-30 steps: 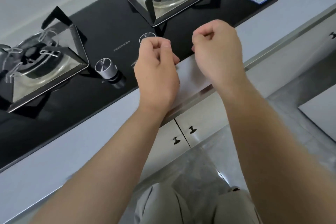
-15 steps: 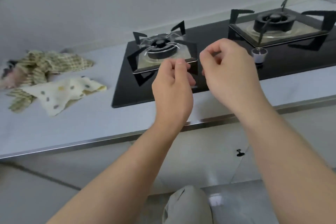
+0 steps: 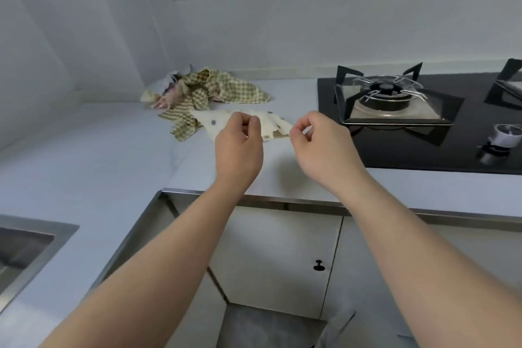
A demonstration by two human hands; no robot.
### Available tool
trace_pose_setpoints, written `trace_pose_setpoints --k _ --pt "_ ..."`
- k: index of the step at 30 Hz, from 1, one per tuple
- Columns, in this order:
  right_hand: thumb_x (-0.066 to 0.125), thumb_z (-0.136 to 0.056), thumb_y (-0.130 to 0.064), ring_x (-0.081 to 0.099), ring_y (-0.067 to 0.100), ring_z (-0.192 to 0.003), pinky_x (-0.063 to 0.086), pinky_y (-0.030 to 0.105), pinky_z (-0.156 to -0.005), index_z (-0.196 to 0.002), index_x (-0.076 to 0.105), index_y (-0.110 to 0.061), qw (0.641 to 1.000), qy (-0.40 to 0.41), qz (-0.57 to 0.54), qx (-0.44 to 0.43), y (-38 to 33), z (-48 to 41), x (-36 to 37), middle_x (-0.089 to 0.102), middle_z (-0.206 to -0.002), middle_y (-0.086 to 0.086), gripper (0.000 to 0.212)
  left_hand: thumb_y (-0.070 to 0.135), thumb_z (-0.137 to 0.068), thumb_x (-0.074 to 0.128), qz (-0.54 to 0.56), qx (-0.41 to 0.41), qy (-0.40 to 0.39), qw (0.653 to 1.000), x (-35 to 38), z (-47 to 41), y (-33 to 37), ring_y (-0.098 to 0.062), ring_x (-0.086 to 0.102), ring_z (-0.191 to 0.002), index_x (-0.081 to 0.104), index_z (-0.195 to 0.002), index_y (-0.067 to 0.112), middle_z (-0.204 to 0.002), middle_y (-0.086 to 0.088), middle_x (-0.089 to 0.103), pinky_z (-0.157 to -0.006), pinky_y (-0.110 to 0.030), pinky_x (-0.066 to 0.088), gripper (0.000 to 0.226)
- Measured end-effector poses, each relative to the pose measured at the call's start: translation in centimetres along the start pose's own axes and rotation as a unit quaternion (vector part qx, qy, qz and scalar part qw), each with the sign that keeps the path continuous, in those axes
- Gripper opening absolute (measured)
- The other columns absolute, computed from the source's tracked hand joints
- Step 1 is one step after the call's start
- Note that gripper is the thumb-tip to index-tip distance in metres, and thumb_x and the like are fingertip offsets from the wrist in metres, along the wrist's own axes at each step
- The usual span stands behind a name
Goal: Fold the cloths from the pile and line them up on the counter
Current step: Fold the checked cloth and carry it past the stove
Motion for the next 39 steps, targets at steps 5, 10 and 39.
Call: trace_pose_setpoints --k 5,10,39 --pt "0.047 -0.099 -0.025 0.059 0.018 -0.067 0.051 0.037 -0.062 -0.095 0.057 -0.021 0.999 -0.043 0.019 -0.007 -1.7 -1.3 5.6 0.062 -0.078 -0.004 0.012 0.016 -0.094 0.042 -0.182 -0.098 0.03 0.978 -5.3 -7.1 -6.7 -0.034 0.059 -0.096 0.061 -0.109 0.005 -0.117 -0.014 0.058 -0.074 -0.042 0.048 0.027" --pt "0.046 -0.098 -0.024 0.06 0.021 -0.074 0.048 0.034 -0.062 -0.093 0.056 -0.021 0.998 -0.049 0.021 -0.02 -3.1 -2.7 9.8 0.064 -0.083 -0.003 0.011 0.021 -0.095 0.037 -0.452 -0.086 -0.097 0.883 -6.5 -11.1 -11.1 -0.032 0.04 -0.125 0.051 -0.131 0.009 -0.137 -0.01 0.048 -0.098 -0.044 0.035 0.04" --pt "0.057 -0.097 -0.036 0.064 0.02 -0.07 0.052 0.037 -0.064 -0.102 0.063 -0.021 0.977 -0.096 -0.013 -0.192 -16.4 -6.3 12.9 0.068 -0.078 0.0 0.018 0.022 -0.094 0.061 0.183 -0.091 0.112 0.973 -19.9 -12.5 -0.7 -0.018 0.069 -0.087 0.052 -0.114 0.016 -0.108 -0.007 0.064 -0.063 -0.03 0.059 0.022"
Point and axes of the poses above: each hand's wrist, its own z-axis away from the middle knuckle, its own x-axis out of the palm, y = z × x, the point moved 2 cm from there along -z, towards the middle knuckle
